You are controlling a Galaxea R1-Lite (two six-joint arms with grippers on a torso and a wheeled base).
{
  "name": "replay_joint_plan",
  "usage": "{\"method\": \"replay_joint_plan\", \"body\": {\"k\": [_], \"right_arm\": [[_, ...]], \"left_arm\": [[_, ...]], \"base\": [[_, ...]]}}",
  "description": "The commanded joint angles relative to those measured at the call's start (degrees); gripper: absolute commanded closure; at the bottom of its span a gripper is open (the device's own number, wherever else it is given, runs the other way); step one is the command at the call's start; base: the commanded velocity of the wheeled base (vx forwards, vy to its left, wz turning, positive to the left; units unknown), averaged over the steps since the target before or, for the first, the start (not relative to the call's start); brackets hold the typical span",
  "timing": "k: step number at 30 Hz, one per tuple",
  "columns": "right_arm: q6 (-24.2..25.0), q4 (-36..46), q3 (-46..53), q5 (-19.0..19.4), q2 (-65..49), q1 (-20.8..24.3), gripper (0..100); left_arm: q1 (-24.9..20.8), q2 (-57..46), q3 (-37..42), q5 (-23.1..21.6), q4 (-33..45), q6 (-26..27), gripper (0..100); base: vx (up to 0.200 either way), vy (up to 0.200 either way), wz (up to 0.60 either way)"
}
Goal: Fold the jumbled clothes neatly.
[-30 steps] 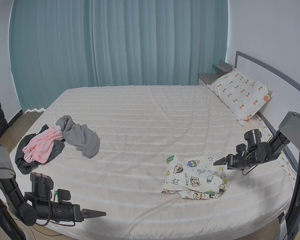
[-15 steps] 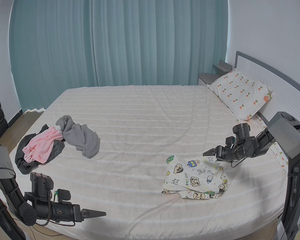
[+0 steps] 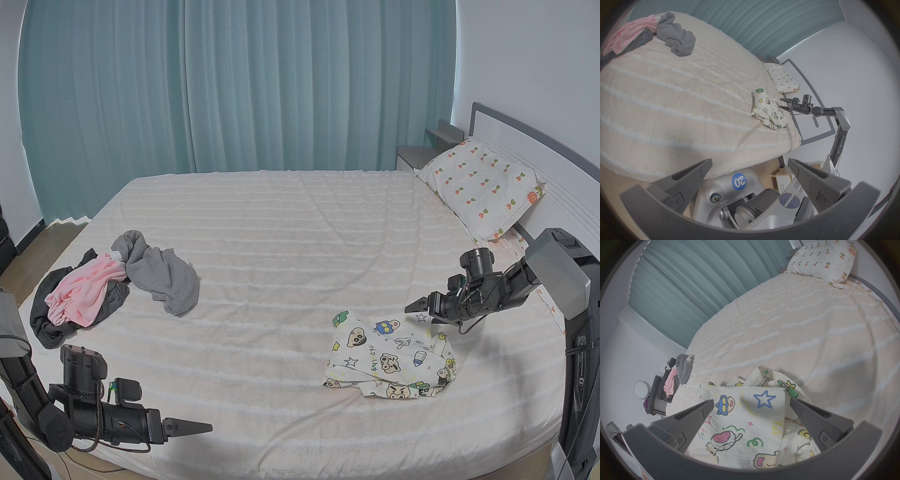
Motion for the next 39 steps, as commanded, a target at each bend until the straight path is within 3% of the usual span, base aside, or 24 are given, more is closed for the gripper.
{"method": "replay_joint_plan", "body": {"k": [1,8,9,25,38,39], "right_arm": [[0.0,0.3,-1.1,0.1,1.4,0.6,0],[-0.2,2.0,-4.6,0.0,4.1,3.1,0],[-0.2,1.9,-4.9,-0.1,4.5,3.2,100],[0.9,1.3,-0.9,0.4,0.1,-2.1,100],[0.1,1.7,-3.7,0.4,0.3,-4.9,100],[0.0,1.8,-3.9,0.4,0.5,-5.0,0]], "left_arm": [[0.0,0.1,1.0,0.0,0.0,0.0,0],[-0.1,0.1,1.0,0.0,0.0,0.0,0],[-0.1,0.1,1.0,0.0,0.0,0.0,0],[-0.1,0.1,1.0,0.0,0.0,0.0,0],[-0.2,0.1,1.0,0.0,0.1,0.0,0],[-0.2,0.1,1.0,0.0,0.1,0.0,0]], "base": [[0.0,0.0,0.0],[0.0,0.0,0.0],[0.0,0.0,0.0],[0.0,0.0,0.0],[0.0,0.0,0.0],[0.0,0.0,0.0]]}}
